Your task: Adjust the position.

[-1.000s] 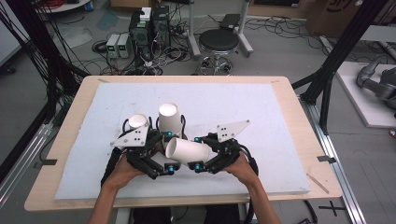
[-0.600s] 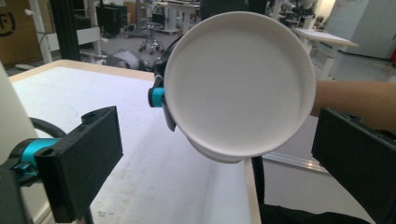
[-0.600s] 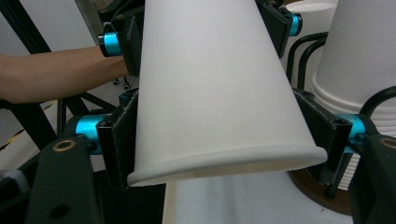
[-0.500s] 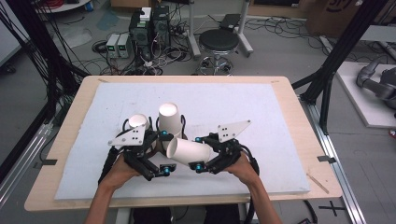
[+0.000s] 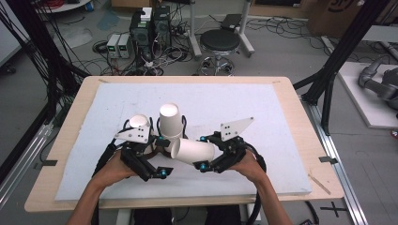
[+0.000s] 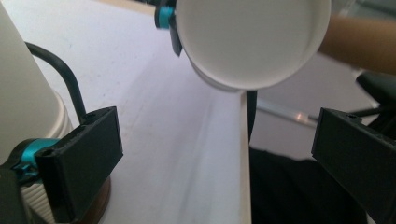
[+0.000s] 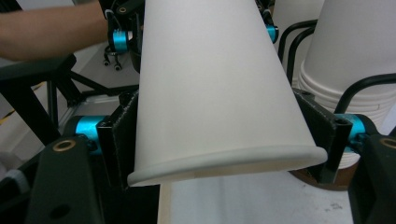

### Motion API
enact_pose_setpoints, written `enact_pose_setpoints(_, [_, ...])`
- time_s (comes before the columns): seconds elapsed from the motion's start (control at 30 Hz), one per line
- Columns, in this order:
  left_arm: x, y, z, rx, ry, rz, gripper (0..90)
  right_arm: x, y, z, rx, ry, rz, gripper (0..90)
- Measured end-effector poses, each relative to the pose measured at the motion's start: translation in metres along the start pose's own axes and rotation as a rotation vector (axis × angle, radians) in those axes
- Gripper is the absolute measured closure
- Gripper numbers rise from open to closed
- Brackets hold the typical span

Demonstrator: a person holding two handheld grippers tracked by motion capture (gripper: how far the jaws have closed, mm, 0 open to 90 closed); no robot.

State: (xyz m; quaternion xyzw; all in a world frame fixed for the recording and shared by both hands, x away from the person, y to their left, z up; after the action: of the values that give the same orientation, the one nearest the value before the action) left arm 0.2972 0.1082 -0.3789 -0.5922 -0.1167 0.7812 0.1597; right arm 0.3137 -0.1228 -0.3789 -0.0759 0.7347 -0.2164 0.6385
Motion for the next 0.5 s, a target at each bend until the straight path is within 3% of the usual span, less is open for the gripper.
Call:
enact_pose_setpoints(0.17, [-0.003,0.001,0.001,-0.010,0.018,-0.086,1.7,-0.003,-0.001,0.000,0.010,-0.022,-0.054,26.3])
enact_pose_setpoints(0.33, [-0.008,0.001,0.000,-0.003,0.001,-0.139,1.7,-0.007,-0.002,0.000,0.016,-0.050,-0.113,26.2])
enact_pose_setpoints(0.4, [-0.011,0.001,-0.001,-0.003,-0.002,-0.187,1.7,-0.008,-0.001,0.000,0.019,-0.063,-0.135,26.2])
enact_pose_setpoints(0.5, [-0.014,0.001,-0.002,0.003,-0.023,-0.221,1.7,-0.009,0.001,0.001,0.023,-0.082,-0.178,26.2])
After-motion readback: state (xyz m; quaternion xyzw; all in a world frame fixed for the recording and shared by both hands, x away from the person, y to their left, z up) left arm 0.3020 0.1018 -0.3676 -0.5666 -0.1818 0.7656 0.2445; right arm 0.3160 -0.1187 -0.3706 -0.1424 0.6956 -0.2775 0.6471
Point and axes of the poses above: each handheld gripper's, and its own axes: y roughly forward along the jaws, x roughly out of its underside, z roughly to its right, the point moved 4 cm from there along y, roughly forward along the jaws, and after that the axes turned 12 degrees about x, right-handed, at the moved point
